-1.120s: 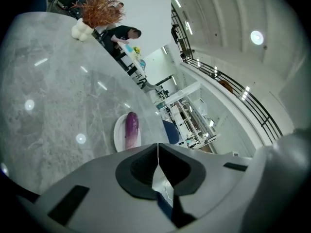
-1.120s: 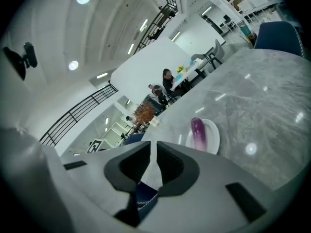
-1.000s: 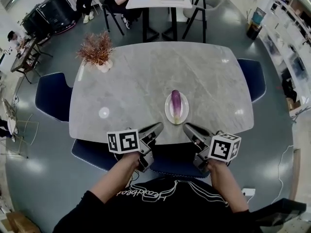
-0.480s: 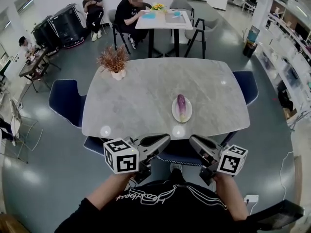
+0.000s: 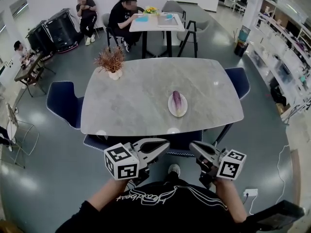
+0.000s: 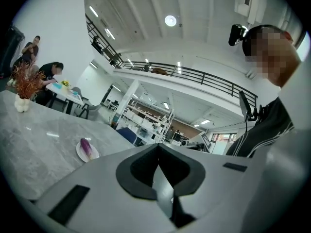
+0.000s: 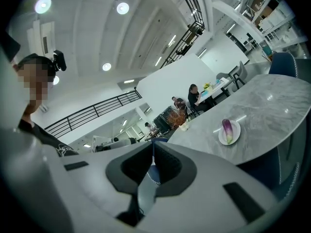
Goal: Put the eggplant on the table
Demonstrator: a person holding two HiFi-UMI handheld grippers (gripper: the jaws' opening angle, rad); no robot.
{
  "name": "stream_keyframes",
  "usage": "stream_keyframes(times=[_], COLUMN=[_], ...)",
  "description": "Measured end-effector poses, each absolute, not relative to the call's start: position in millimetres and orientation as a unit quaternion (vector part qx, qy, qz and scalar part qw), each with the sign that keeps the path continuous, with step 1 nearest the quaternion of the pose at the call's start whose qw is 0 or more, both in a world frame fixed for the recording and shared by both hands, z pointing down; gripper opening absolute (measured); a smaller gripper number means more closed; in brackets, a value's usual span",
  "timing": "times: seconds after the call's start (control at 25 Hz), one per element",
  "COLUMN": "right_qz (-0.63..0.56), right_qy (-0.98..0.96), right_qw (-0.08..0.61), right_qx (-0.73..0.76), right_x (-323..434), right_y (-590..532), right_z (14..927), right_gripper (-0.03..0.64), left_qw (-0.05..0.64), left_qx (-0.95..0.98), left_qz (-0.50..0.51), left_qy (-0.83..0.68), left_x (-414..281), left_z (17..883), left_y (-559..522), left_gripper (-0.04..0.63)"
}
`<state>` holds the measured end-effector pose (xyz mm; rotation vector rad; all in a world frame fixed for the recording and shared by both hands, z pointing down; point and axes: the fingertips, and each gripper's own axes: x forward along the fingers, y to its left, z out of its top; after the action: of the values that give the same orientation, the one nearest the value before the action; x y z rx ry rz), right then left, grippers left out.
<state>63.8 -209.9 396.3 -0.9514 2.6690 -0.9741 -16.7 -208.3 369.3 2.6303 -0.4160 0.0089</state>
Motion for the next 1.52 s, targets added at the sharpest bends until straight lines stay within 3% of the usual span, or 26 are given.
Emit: stream_keyframes(times=[1.52], right_qz=[-0.326], right_qy=[0.884], right_qw=[0.062], right_qx=[-0.328], right_x=[67.1], right_y=[-170.9], right_z=[419.5], right_gripper=[0.006], left_qw=[0.252], left_qx=[0.956], left_qz=[0.022], left_qy=[-0.146], left_x=[-8.8], left_z=[392.0], left_y=[-174.6], left_gripper=[0.008])
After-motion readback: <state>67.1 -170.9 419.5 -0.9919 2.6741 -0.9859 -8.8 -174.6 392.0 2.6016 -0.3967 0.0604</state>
